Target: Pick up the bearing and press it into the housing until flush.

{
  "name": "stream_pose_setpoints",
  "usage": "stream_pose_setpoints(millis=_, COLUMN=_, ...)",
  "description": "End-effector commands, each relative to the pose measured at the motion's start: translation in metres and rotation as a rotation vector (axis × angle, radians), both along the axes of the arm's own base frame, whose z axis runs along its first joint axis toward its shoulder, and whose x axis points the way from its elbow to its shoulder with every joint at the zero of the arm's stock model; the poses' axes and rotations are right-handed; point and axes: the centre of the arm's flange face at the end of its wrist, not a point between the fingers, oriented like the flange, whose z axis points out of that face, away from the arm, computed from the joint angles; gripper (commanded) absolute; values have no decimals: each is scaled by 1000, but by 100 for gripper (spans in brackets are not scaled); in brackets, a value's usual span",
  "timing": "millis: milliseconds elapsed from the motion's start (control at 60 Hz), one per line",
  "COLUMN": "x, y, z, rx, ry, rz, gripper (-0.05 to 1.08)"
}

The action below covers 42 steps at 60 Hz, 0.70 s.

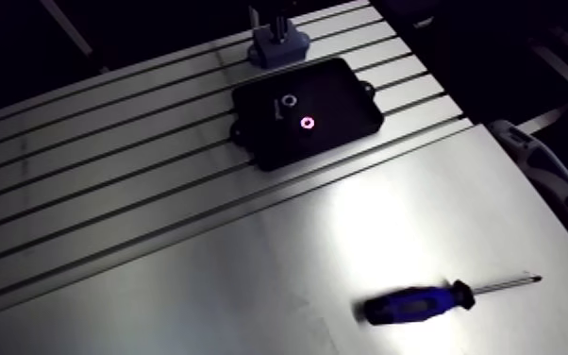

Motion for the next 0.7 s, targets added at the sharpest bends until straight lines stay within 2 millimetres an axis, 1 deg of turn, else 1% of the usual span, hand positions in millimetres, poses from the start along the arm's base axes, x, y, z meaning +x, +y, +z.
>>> stream_pose_setpoints(millis=17, x=1, y=0, z=-1, rx=0, ry=-2, rz=0, gripper=108)
stream_pose_setpoints(millis=700, x=3, y=-1, z=-5, rx=-2, ry=-10, rz=0, gripper=108)
